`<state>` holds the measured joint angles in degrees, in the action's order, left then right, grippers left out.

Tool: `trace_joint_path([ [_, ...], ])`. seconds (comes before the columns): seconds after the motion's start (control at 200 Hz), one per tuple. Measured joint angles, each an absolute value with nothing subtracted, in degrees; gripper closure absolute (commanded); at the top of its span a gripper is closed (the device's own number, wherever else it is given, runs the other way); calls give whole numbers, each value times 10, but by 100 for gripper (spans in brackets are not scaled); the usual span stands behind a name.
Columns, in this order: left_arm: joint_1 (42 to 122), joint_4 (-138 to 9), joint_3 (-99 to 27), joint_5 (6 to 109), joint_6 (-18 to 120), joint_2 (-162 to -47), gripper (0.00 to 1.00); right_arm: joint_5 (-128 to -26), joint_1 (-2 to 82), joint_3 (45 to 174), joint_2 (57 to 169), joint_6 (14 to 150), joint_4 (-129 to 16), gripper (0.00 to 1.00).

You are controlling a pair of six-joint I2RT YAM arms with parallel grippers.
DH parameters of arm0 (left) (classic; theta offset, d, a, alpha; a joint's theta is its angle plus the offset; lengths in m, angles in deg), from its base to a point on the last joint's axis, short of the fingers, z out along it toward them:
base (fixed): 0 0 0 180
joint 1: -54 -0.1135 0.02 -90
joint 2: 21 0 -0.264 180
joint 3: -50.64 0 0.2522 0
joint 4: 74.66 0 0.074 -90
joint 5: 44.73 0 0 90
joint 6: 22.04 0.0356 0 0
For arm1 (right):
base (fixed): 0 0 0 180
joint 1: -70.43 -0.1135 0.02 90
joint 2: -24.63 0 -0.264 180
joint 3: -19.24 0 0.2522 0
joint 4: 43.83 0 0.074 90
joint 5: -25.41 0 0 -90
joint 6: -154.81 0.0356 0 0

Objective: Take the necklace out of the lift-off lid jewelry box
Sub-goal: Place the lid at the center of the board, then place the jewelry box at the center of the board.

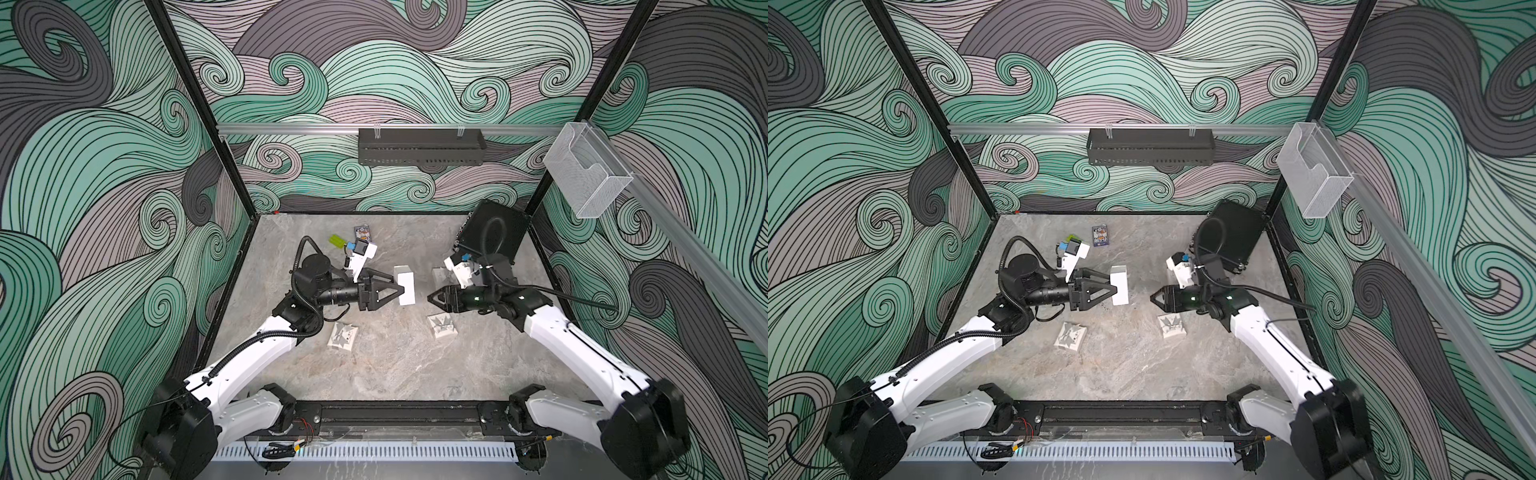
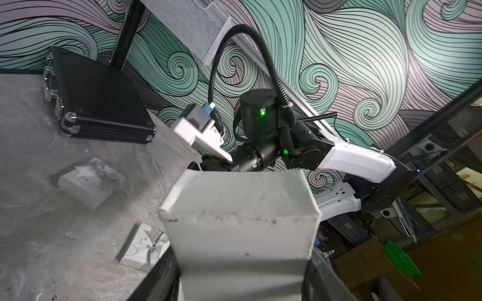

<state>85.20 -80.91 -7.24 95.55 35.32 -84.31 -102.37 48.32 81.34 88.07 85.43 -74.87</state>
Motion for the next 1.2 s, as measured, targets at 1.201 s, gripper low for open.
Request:
trace_joint_path([
  [1.201,853,-810,-81,1043,379,-823,48,-1202,398,814,888,1021,-462,81],
])
